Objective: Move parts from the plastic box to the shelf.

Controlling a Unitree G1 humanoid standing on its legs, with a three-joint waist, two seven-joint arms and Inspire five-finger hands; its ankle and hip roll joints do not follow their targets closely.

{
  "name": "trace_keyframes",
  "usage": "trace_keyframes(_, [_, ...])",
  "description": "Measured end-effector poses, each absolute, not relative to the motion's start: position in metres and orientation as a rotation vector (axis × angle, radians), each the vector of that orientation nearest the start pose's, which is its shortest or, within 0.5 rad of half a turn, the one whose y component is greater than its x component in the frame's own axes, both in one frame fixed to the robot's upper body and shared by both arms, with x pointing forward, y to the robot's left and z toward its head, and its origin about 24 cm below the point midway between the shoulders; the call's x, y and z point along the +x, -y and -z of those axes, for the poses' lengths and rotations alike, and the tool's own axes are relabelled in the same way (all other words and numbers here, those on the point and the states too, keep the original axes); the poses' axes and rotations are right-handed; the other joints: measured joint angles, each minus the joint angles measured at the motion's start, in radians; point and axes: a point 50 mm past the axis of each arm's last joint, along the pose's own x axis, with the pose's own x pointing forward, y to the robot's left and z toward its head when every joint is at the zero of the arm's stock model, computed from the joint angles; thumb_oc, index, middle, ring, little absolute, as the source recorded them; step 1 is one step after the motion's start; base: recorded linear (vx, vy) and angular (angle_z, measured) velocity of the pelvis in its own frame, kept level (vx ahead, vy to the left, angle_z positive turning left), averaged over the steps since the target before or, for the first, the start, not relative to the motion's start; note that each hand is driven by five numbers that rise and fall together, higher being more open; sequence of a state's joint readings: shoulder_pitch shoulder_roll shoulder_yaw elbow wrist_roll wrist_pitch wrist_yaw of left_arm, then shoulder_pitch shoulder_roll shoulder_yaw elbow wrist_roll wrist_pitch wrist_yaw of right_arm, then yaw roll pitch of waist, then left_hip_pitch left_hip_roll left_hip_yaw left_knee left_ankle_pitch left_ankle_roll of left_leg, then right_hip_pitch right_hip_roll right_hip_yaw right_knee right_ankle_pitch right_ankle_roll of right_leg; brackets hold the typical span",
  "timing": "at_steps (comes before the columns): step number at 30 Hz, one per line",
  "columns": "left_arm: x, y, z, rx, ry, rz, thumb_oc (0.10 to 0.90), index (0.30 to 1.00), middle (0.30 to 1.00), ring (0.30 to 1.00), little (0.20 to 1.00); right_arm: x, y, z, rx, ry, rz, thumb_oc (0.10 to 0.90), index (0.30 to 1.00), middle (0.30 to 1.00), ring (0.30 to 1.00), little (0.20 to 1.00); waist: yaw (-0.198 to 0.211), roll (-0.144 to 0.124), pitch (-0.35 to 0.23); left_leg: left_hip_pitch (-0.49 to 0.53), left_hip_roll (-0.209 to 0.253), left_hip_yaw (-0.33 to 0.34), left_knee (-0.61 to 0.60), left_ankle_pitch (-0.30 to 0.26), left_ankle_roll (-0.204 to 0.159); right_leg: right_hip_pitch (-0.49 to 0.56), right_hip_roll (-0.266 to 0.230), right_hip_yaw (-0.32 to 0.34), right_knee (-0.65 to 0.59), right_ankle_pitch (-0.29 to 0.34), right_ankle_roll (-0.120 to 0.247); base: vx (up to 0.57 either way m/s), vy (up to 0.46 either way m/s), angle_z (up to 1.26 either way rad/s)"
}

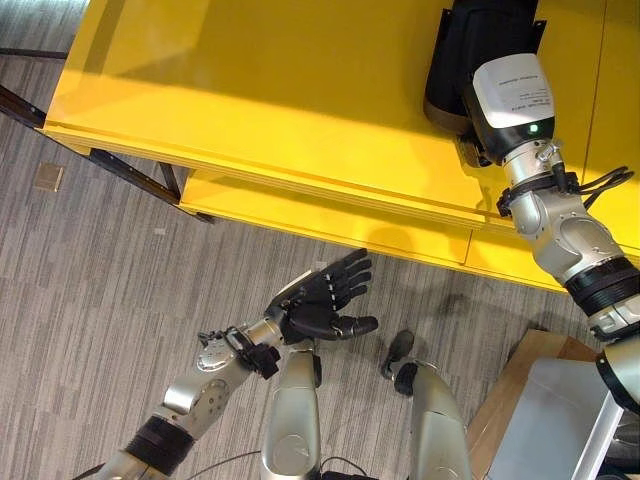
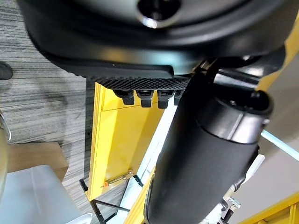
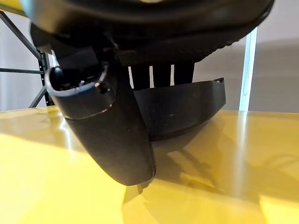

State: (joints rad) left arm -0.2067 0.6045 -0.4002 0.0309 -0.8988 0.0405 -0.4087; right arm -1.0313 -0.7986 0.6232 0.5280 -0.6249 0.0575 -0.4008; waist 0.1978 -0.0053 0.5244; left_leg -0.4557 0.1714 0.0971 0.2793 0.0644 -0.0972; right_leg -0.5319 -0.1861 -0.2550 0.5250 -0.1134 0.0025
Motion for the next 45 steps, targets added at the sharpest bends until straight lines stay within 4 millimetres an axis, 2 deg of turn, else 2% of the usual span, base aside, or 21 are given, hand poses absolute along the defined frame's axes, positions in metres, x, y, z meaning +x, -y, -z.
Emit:
trace_keyframes(8, [0.274, -0.148, -0.081, -0.254, -0.066, 0.769, 0.9, 1.0, 1.0, 1.0, 1.0, 0.382, 0.205, -0.251, -1.606, 0.612, 0.318, 0.4, 0.3, 0.3, 0.3, 0.3, 0.001, 0.0, 0.0, 0.006, 0.0, 0.002, 0.018, -0.011, 0.006, 0.02, 0.002, 0.001, -0.013, 0.012, 0.007, 0.02, -0.008, 0.0])
trace_keyframes(14, [0.273, -0.149, -0.08, -0.255, -0.071, 0.762, 0.9, 1.0, 1.0, 1.0, 1.0, 0.383, 0.211, -0.247, -1.617, 0.578, 0.323, 0.4, 0.3, 0.3, 0.3, 0.3, 0.002, -0.003, 0.0, 0.007, 0.001, 0.002, 0.033, -0.02, 0.014, 0.038, 0.001, 0.001, -0.033, 0.025, 0.009, 0.04, -0.02, 0.0])
trace_keyframes(19, [0.266, -0.155, -0.07, -0.264, -0.105, 0.743, 0.9, 1.0, 1.0, 1.0, 1.0, 0.382, 0.216, -0.237, -1.611, 0.547, 0.312, 0.4, 0.3, 0.3, 0.3, 0.3, 0.004, -0.011, 0.001, 0.023, 0.001, 0.005, 0.049, -0.038, 0.019, 0.065, 0.002, 0.002, -0.043, 0.028, 0.014, 0.03, -0.047, -0.01])
trace_keyframes(23, [0.268, -0.154, -0.073, -0.261, -0.097, 0.747, 0.9, 1.0, 1.0, 1.0, 1.0, 0.382, 0.216, -0.236, -1.611, 0.55, 0.306, 0.4, 0.3, 0.3, 0.3, 0.3, -0.001, -0.013, 0.002, 0.023, 0.001, 0.007, 0.057, -0.044, 0.021, 0.068, 0.002, 0.004, -0.045, 0.032, 0.012, 0.0, 0.0, 0.0])
trace_keyframes(24, [0.268, -0.154, -0.073, -0.26, -0.097, 0.747, 0.9, 1.0, 1.0, 1.0, 1.0, 0.382, 0.216, -0.236, -1.611, 0.551, 0.303, 0.416, 0.322, 0.322, 0.322, 0.322, 0.0, -0.013, 0.002, 0.023, 0.001, 0.008, 0.061, -0.046, 0.023, 0.069, 0.002, 0.005, -0.045, 0.034, 0.009, 0.01, -0.001, -0.04])
trace_keyframes(25, [0.268, -0.154, -0.073, -0.261, -0.096, 0.748, 0.9, 1.0, 1.0, 1.0, 1.0, 0.381, 0.216, -0.235, -1.612, 0.551, 0.3, 0.559, 0.522, 0.522, 0.522, 0.522, -0.001, -0.013, 0.002, 0.023, 0.001, 0.01, 0.065, -0.049, 0.025, 0.07, 0.002, 0.007, -0.045, 0.034, 0.01, 0.01, 0.003, -0.04])
trace_keyframes(26, [0.268, -0.154, -0.073, -0.261, -0.096, 0.75, 0.9, 1.0, 1.0, 1.0, 1.0, 0.382, 0.216, -0.235, -1.613, 0.548, 0.297, 0.629, 0.621, 0.621, 0.621, 0.621, -0.002, -0.013, 0.002, 0.023, 0.001, 0.011, 0.065, -0.05, 0.026, 0.07, 0.001, 0.008, -0.045, 0.034, 0.01, 0.01, 0.006, -0.03])
trace_keyframes(27, [0.268, -0.154, -0.073, -0.261, -0.096, 0.75, 0.9, 1.0, 1.0, 1.0, 1.0, 0.382, 0.216, -0.235, -1.613, 0.547, 0.297, 0.9, 1.0, 1.0, 1.0, 1.0, -0.003, -0.013, 0.002, 0.023, 0.001, 0.013, 0.066, -0.05, 0.026, 0.07, 0.001, 0.009, -0.046, 0.035, 0.011, 0.0, 0.0, 0.0])
trace_keyframes(34, [0.268, -0.155, -0.072, -0.262, -0.099, 0.742, 0.9, 1.0, 1.0, 1.0, 1.0, 0.382, 0.218, -0.232, -1.625, 0.505, 0.283, 0.9, 1.0, 1.0, 1.0, 1.0, -0.001, -0.02, 0.004, 0.042, 0.0, 0.024, 0.066, -0.056, 0.029, 0.084, 0.001, 0.022, -0.053, 0.038, 0.016, 0.01, -0.003, -0.03])
trace_keyframes(45, [0.269, -0.155, -0.072, -0.304, -0.102, 0.743, 0.9, 1.0, 1.0, 1.0, 1.0, 0.38, 0.221, -0.226, -1.653, 0.535, 0.326, 0.9, 1.0, 1.0, 1.0, 1.0, -0.001, -0.021, 0.004, 0.046, -0.004, 0.033, 0.066, -0.059, 0.034, 0.088, -0.001, 0.028, -0.062, 0.046, 0.019, 0.0, 0.0, 0.0])
